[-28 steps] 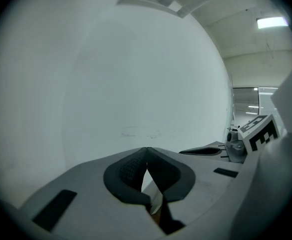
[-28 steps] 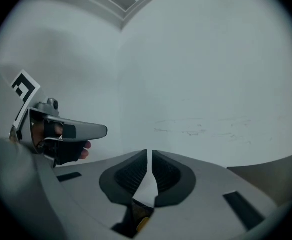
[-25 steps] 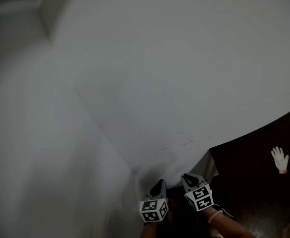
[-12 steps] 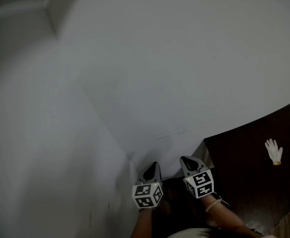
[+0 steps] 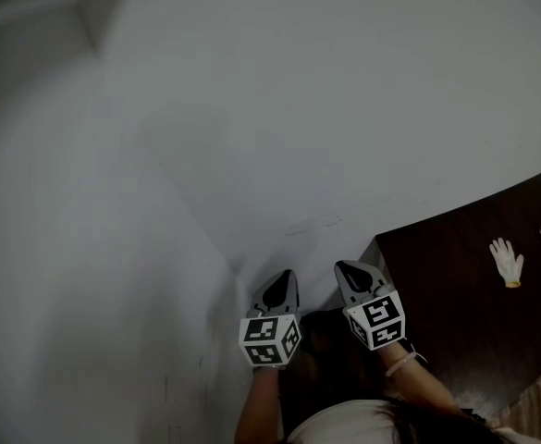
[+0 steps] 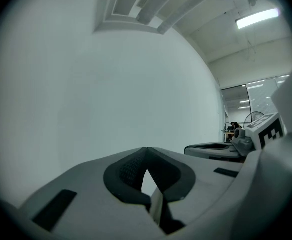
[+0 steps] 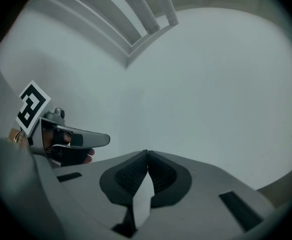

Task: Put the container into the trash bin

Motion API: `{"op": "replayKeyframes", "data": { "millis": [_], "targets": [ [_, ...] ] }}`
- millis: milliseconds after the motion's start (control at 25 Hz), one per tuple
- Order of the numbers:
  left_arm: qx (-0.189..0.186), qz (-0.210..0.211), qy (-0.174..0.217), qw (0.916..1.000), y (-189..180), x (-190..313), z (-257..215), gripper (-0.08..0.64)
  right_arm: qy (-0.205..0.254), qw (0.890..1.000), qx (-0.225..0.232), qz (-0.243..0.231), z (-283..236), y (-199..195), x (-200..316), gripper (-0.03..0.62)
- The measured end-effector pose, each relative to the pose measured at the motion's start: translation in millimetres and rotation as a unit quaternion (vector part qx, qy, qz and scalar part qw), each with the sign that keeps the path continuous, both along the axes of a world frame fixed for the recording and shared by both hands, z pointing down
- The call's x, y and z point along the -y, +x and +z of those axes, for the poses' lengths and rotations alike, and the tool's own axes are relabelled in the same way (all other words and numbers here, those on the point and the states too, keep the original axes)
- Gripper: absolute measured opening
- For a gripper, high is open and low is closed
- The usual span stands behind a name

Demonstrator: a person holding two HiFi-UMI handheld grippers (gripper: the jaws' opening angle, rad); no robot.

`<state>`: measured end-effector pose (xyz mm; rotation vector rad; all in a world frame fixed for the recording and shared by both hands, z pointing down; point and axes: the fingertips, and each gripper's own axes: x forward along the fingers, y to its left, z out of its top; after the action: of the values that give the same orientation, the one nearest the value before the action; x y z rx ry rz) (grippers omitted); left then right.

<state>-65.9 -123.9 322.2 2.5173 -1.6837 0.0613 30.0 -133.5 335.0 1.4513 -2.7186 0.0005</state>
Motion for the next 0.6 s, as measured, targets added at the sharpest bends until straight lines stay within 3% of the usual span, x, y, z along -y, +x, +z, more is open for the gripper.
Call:
{"op": "replayKeyframes", "data": {
  "millis": [600],
  "targets": [
    [-0.008,-0.006,0.007,0.9999,-5,6,-22,0.020,0.022,0.999,-0.026,0.000,-21,-8,8,0.008]
  ]
}}
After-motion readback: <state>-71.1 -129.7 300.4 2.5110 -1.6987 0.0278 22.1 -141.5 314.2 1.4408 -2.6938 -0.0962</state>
